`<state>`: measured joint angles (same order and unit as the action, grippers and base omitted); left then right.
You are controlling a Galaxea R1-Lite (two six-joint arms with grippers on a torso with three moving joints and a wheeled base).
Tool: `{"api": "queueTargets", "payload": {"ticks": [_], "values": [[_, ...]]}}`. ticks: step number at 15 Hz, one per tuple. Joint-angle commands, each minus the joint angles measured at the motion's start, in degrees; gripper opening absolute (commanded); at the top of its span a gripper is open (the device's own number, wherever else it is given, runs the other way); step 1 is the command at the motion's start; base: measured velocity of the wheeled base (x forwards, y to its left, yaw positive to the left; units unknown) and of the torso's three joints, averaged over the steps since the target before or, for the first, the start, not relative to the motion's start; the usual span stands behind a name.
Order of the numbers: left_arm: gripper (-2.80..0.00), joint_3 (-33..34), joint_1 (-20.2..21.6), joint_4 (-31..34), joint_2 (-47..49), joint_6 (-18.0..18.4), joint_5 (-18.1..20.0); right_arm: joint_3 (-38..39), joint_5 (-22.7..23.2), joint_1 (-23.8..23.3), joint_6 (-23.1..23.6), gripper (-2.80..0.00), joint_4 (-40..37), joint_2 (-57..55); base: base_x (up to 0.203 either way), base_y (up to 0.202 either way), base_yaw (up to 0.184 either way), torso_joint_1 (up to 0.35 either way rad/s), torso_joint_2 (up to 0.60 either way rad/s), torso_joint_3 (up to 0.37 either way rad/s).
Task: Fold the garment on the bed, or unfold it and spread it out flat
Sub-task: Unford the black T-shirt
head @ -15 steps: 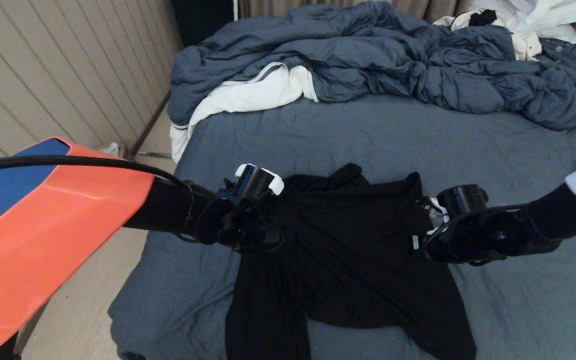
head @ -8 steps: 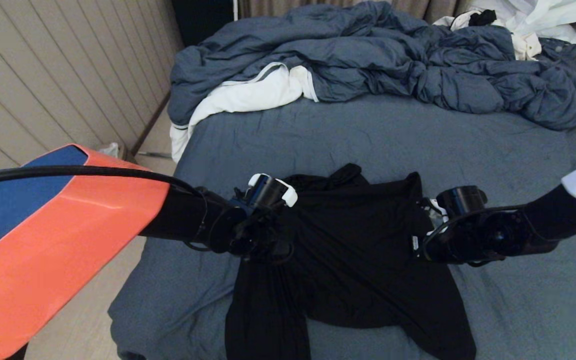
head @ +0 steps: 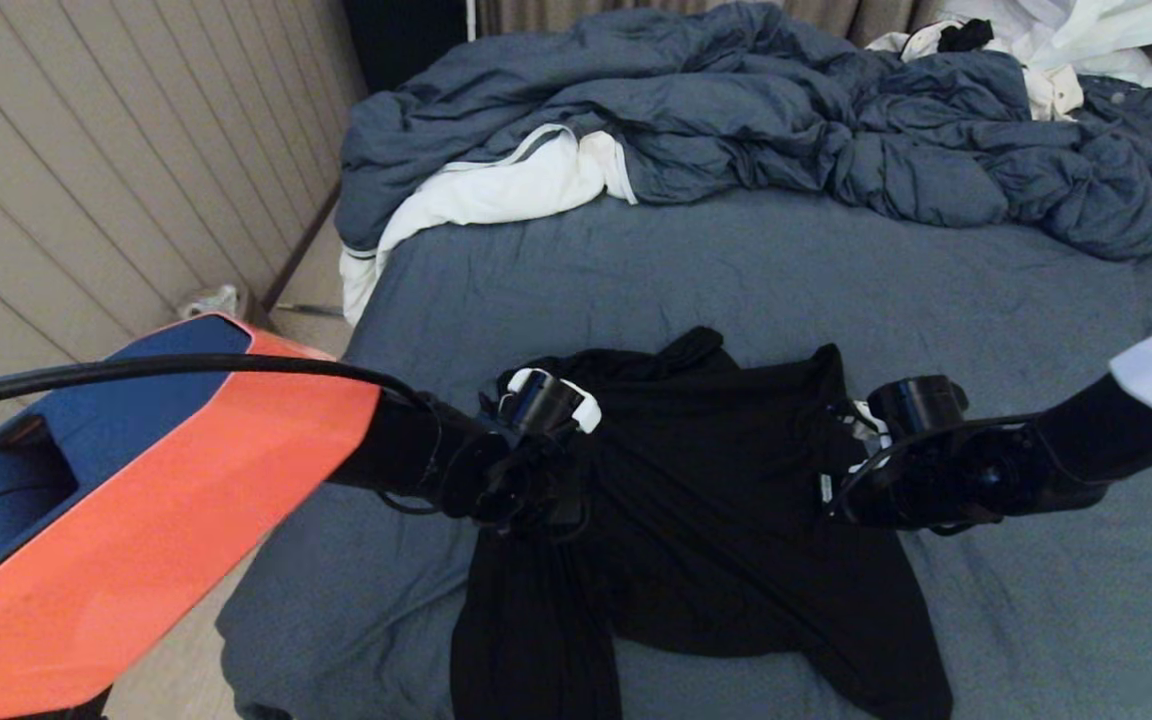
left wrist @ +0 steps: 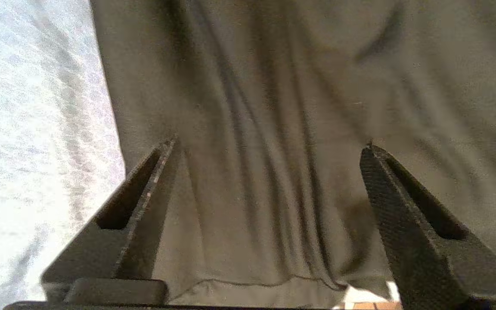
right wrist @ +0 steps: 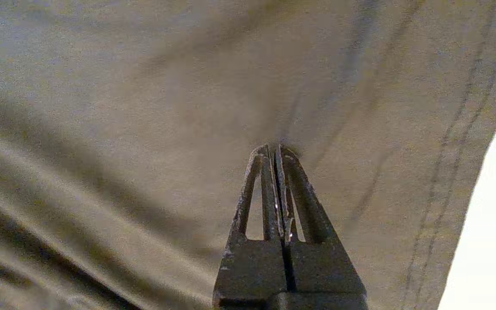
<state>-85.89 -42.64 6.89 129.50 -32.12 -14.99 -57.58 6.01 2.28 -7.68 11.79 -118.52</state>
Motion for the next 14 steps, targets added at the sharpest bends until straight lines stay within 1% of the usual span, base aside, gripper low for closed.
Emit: {"api": "queueTargets", "payload": {"ticks": [1, 3, 4, 14], "values": [[0.0, -0.5, 0.8, 0.1, 1.5, -0.1, -0.1, 0.1, 0.1, 0.1, -0.1, -2.8, 0.1, -0.3, 0.0, 0.0, 0.0, 0.0, 0.0, 0.0], [0.0, -0.7, 1.9, 0.1, 1.7, 0.2, -0.1, -0.2, 0.1, -0.1, 0.1, -2.8, 0.6, -0.5, 0.0, 0.0, 0.0, 0.0, 0.0, 0.0], [-2.8, -0.9, 2.3, 0.1, 1.7, 0.2, -0.1, -0.3, 0.1, -0.2, 0.1, -2.8, 0.7, -0.6, 0.0, 0.0, 0.0, 0.0, 0.0, 0.0], [-2.8, -1.8, 3.8, 0.1, 2.0, 0.2, -0.1, -0.3, 0.1, -0.3, -0.1, -2.8, 1.7, -1.7, 0.0, 0.0, 0.0, 0.0, 0.0, 0.0]]}}
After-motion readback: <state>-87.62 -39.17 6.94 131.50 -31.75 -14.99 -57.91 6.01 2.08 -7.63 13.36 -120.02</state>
